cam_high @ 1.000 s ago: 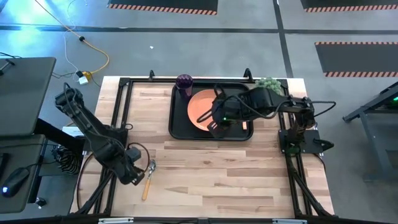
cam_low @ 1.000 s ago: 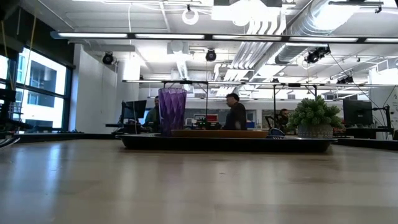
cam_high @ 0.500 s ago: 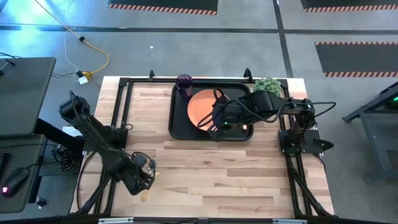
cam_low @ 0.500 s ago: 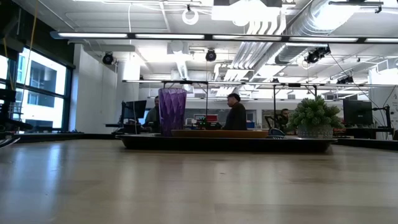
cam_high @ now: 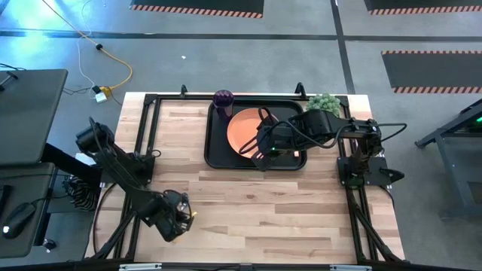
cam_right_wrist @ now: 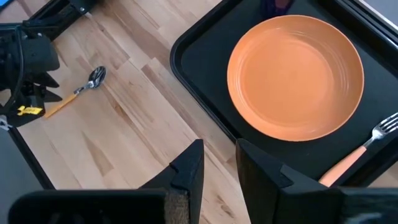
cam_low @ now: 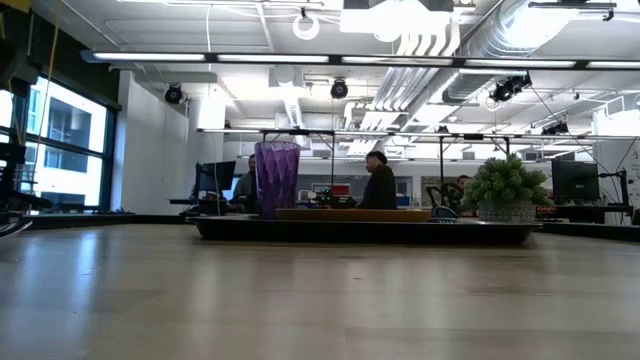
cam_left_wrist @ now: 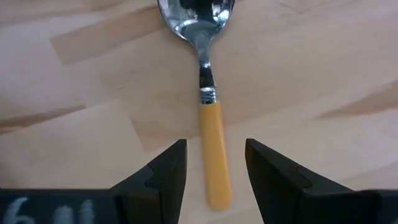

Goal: Pick and place plate/cup/fork/spoon on tray
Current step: Put the yellow spoon on the black tray

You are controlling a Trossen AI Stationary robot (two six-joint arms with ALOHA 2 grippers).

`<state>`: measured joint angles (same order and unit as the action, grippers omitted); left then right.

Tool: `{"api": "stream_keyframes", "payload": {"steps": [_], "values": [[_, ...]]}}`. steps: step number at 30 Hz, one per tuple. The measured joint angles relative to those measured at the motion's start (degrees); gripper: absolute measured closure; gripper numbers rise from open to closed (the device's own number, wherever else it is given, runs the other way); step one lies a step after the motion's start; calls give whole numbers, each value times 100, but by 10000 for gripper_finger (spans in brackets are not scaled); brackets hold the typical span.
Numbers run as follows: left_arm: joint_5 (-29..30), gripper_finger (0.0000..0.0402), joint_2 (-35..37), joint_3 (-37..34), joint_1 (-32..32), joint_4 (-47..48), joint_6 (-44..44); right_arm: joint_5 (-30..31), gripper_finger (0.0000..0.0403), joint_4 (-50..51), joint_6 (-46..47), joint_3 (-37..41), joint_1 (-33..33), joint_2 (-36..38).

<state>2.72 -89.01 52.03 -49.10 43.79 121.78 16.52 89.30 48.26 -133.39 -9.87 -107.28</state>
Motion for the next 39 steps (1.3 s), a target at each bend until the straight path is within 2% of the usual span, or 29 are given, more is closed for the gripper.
{"api": "stream_keyframes", "payload": {"steps": [7, 18, 28, 32, 39], "values": [[-11, 248, -224, 0, 0, -426, 193, -5, 318, 0, -71, -2, 0, -2], [-373, 248, -760, -1, -118, -1078, 563, -20, 318, 2, -75, -2, 0, -2], [-403, 249, -863, 9, -201, -1112, 706, -20, 318, 2, -77, 1, 0, -2], [-426, 273, -865, 9, -201, -1075, 676, -20, 318, 2, -77, -1, 0, -2], [-415, 351, -864, 8, -208, -1035, 558, -18, 318, 1, -77, -1, 0, -2]]}}
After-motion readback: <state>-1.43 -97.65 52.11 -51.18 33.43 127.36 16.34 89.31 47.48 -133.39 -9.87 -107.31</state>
